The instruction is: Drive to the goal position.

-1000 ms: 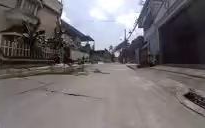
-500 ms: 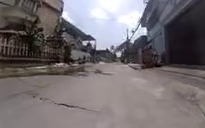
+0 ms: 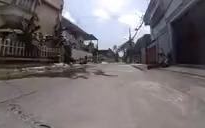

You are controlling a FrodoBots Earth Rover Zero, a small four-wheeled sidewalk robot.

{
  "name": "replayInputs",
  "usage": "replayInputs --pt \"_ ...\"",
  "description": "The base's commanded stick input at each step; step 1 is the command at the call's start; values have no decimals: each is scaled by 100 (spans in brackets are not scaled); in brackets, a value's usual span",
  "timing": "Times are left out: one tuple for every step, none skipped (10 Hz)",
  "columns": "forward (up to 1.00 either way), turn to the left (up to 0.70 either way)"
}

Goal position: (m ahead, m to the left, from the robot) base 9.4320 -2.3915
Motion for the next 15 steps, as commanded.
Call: replayInputs --pt "100 0" --pt "100 0" --pt "100 0" --pt "100 0" --pt "100 0" --pt "100 0" --pt "100 0" --pt "100 0" --pt "100 0" --pt "100 0" --pt "100 0" --pt "100 0" --pt "100 0" --pt "100 0" --pt "100 0"
